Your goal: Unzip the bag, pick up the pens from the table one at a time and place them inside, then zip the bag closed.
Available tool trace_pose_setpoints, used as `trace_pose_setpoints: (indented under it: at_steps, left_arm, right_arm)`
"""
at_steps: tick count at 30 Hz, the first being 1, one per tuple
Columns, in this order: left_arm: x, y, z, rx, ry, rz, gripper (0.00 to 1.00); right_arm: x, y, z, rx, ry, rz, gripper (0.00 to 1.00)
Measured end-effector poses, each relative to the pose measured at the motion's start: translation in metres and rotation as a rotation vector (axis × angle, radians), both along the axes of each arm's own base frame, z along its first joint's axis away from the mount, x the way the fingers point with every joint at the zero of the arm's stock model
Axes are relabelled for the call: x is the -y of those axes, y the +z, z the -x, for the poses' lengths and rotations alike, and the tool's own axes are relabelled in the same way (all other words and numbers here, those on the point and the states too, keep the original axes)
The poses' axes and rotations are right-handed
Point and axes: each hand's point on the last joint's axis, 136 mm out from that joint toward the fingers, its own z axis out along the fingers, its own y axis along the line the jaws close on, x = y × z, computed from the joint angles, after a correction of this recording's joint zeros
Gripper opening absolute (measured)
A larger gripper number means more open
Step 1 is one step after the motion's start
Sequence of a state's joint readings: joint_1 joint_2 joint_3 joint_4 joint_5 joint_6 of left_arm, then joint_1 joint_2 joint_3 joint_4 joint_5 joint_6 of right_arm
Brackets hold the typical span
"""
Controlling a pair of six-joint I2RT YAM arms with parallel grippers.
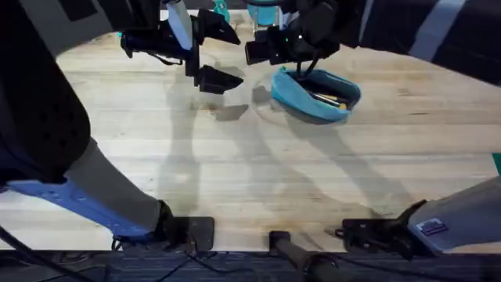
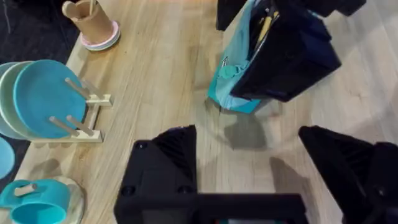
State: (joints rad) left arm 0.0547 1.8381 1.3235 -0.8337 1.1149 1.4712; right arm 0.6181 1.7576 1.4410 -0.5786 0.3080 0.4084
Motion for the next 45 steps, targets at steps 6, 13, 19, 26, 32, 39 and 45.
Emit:
trace_pose_setpoints:
  at_steps: [6,13,19,26,32,39,45]
  left_arm:
    - [0.000,0.000,0.000,0.000,0.000,0.000,0.995]
    - [0.000,0.000,0.000,0.000,0.000,0.000,0.995]
    - [0.000,0.000,0.000,0.000,0.000,0.000,0.994]
    - [0.000,0.000,0.000,0.000,0.000,0.000,0.995]
    - [0.000,0.000,0.000,0.000,0.000,0.000,0.995]
    - [0.000,0.000,0.000,0.000,0.000,0.000,0.995]
    - [0.000,0.000,0.000,0.000,0.000,0.000,0.995]
  right_arm:
    - [0.007,-0.026,-0.007,-0.024,-0.104,0.028,0.996]
    - [0.008,-0.039,-0.008,-0.045,-0.115,0.046,0.996]
    - [0.008,-0.046,-0.008,-0.057,-0.118,0.054,0.994]
    - [0.009,-0.047,-0.006,-0.062,-0.118,0.058,0.902]
    - [0.009,-0.047,-0.006,-0.065,-0.118,0.061,0.844]
    - [0.011,-0.048,-0.004,-0.075,-0.118,0.069,0.669]
    - [0.011,-0.049,-0.003,-0.079,-0.121,0.069,0.426]
